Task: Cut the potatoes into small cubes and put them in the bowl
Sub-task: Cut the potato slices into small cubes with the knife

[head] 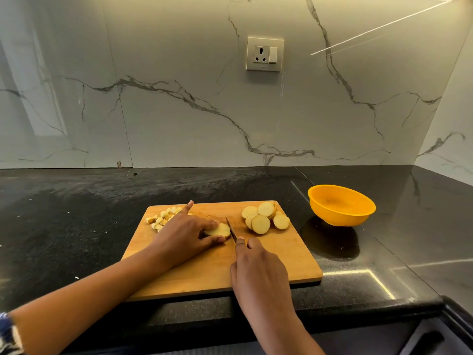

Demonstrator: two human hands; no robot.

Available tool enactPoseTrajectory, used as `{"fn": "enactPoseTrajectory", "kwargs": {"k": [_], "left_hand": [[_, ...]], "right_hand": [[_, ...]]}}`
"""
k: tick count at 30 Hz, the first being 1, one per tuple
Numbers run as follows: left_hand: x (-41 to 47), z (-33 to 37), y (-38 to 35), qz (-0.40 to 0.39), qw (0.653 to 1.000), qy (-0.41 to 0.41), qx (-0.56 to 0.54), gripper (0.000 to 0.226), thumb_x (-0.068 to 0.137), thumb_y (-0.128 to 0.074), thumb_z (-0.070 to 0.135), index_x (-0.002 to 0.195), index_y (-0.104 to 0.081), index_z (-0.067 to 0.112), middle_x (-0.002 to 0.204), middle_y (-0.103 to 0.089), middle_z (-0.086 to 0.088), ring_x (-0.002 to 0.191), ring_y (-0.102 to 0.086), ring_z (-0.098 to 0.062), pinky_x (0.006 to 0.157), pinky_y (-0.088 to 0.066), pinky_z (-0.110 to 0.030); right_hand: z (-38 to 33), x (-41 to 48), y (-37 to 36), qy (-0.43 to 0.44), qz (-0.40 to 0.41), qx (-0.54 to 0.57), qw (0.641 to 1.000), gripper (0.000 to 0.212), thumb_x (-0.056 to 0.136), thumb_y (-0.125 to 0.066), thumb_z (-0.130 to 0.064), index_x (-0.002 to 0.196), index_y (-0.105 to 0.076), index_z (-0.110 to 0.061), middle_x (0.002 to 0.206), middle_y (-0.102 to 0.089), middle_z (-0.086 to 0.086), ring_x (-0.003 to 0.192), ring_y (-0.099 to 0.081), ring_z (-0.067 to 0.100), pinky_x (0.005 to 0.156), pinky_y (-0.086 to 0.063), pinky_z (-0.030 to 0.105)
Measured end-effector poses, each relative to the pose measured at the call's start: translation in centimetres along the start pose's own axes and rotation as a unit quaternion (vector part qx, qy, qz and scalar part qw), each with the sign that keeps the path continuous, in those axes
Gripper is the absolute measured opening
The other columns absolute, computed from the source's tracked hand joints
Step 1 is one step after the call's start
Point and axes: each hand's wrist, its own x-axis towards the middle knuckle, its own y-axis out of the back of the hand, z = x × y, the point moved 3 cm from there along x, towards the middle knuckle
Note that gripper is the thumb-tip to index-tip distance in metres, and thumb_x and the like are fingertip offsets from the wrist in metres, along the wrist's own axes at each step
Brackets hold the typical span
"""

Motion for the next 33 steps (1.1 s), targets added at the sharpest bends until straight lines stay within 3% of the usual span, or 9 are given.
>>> {"fn": "enactPoseTrajectory", "kwargs": {"k": [3,6,8,11,14,20,27,30,33], "left_hand": [[-0.1,0.3,0.0,-0.012,0.999,0.021,0.021,0.067,0.082,-0.038,0.064,0.136,-0.047,0.025,0.135,-0.055,0.002,0.14,-0.025,-0.013,0.113,-0.005,-0.024],[-0.3,-0.2,-0.1,-0.018,0.999,0.041,0.0,0.06,0.085,-0.05,0.057,0.136,-0.046,0.026,0.137,-0.053,0.0,0.144,-0.015,-0.017,0.115,-0.012,-0.03],[-0.5,-0.7,0.0,-0.008,0.999,0.039,-0.022,0.057,0.086,-0.052,0.052,0.136,-0.046,0.026,0.134,-0.055,-0.002,0.143,-0.019,-0.018,0.114,-0.01,-0.028],[-0.7,-0.9,0.4,0.01,0.997,0.021,-0.07,0.05,0.089,-0.055,0.042,0.134,-0.048,0.022,0.13,-0.058,-0.001,0.13,-0.043,-0.016,0.1,0.002,-0.009],[-0.7,-0.9,0.6,0.019,0.997,0.012,-0.076,0.043,0.09,-0.055,0.038,0.129,-0.053,0.02,0.13,-0.057,0.002,0.127,-0.046,-0.013,0.091,0.004,-0.003],[-0.5,-0.9,0.3,0.013,0.999,-0.008,-0.048,0.044,0.091,-0.053,0.039,0.13,-0.053,0.02,0.131,-0.056,0.004,0.129,-0.044,-0.012,0.099,0.0,-0.01],[-0.6,-1.0,0.2,0.019,0.999,-0.011,-0.048,0.045,0.093,-0.051,0.037,0.134,-0.047,0.02,0.129,-0.058,-0.002,0.128,-0.046,-0.013,0.096,0.002,-0.005],[-0.8,-1.7,0.6,0.015,0.998,0.011,-0.053,0.047,0.091,-0.054,0.036,0.135,-0.046,0.021,0.13,-0.057,-0.002,0.133,-0.031,-0.007,0.107,0.0,-0.014],[-0.6,-3.3,0.9,0.0,1.0,0.01,0.003,0.048,0.091,-0.046,0.051,0.134,-0.036,0.032,0.143,-0.043,0.007,0.139,-0.024,-0.006,0.106,0.025,-0.03]], "right_hand": [[0.0,0.6,0.3,-0.003,-0.006,0.002,1.0,0.035,0.101,-0.038,-0.026,0.135,-0.043,-0.019,0.123,-0.047,0.0,0.096,-0.053,0.011,0.071,-0.037,0.021],[0.9,0.5,0.8,-0.022,0.008,0.0,1.0,0.037,0.102,-0.036,-0.028,0.138,-0.041,-0.021,0.125,-0.047,-0.001,0.099,-0.054,0.01,0.072,-0.036,0.02],[1.0,0.1,0.7,-0.027,0.011,-0.005,1.0,0.04,0.102,-0.035,-0.028,0.142,-0.036,-0.021,0.127,-0.046,-0.002,0.1,-0.054,0.011,0.073,-0.038,0.02],[0.3,-0.1,0.1,-0.016,-0.008,-0.01,1.0,0.046,0.103,-0.034,-0.026,0.147,-0.027,-0.018,0.133,-0.042,0.0,0.099,-0.055,0.013,0.068,-0.036,0.02],[0.0,0.2,0.0,-0.009,-0.01,-0.006,1.0,0.044,0.103,-0.035,-0.025,0.146,-0.029,-0.018,0.13,-0.043,0.0,0.098,-0.055,0.011,0.069,-0.036,0.019],[0.7,0.3,0.1,-0.01,0.004,0.007,1.0,0.043,0.102,-0.034,-0.029,0.144,-0.034,-0.022,0.124,-0.046,-0.003,0.099,-0.054,0.009,0.074,-0.038,0.019],[0.7,0.4,-0.1,-0.014,0.003,0.0,1.0,0.043,0.102,-0.034,-0.029,0.144,-0.033,-0.022,0.125,-0.047,-0.002,0.097,-0.054,0.01,0.075,-0.042,0.02],[0.5,0.2,-0.2,-0.017,0.003,-0.001,1.0,0.044,0.102,-0.034,-0.029,0.145,-0.031,-0.022,0.124,-0.047,-0.003,0.097,-0.055,0.01,0.077,-0.044,0.022],[1.3,0.1,0.0,-0.041,0.02,0.0,0.999,0.042,0.101,-0.034,-0.03,0.143,-0.035,-0.024,0.122,-0.047,-0.004,0.098,-0.055,0.01,0.078,-0.044,0.022]]}}
